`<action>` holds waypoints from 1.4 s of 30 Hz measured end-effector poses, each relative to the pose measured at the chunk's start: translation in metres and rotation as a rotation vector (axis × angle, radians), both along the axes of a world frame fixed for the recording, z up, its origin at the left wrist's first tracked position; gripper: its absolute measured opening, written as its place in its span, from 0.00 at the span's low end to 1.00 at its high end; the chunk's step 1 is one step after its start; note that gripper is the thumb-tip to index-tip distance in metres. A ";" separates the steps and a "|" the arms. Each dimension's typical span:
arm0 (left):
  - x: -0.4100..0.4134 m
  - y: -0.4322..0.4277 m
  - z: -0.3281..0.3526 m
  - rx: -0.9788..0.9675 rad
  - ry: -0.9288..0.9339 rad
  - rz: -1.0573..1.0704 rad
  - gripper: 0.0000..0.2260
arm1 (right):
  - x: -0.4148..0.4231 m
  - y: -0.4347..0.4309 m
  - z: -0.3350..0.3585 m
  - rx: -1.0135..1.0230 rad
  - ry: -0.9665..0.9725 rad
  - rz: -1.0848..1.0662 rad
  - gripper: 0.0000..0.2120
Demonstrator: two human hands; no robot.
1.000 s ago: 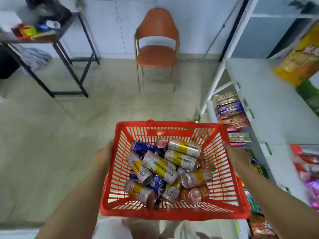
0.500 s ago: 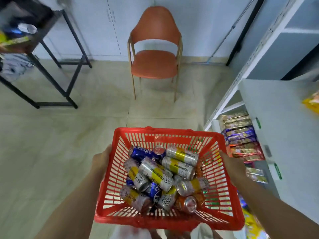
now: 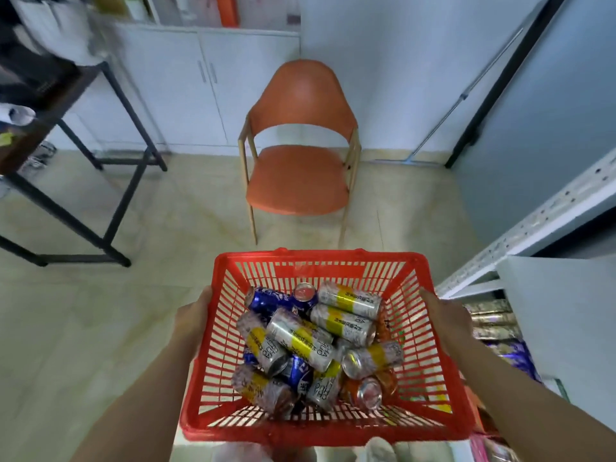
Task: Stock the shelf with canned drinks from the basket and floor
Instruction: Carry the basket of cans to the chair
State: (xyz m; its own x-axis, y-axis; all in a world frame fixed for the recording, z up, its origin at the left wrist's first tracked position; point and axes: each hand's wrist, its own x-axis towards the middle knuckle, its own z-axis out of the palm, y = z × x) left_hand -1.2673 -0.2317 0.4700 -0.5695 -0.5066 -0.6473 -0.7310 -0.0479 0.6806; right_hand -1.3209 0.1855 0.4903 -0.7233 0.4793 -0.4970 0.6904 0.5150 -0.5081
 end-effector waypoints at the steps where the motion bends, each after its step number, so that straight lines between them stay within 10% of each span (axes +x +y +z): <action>1: -0.026 -0.008 0.002 -0.005 0.008 -0.018 0.26 | -0.020 -0.006 -0.001 0.003 -0.011 -0.010 0.36; 9: -0.208 -0.060 0.029 -0.065 0.062 -0.081 0.28 | -0.180 -0.055 0.016 -0.148 0.097 -0.105 0.21; 26: -0.542 -0.116 0.016 -0.123 0.006 -0.009 0.24 | -0.545 -0.115 -0.020 -0.172 0.089 -0.044 0.23; 42: -0.737 -0.151 -0.044 -0.153 -0.054 -0.139 0.29 | -0.714 -0.142 -0.052 -0.008 0.001 -0.061 0.27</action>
State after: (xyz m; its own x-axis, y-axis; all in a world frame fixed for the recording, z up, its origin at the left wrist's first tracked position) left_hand -2.0040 -0.3828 0.4262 -0.6078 -0.5200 -0.6002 -0.7587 0.1571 0.6322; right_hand -2.0351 0.0436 0.4384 -0.6936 0.5187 -0.4999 0.7197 0.4680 -0.5129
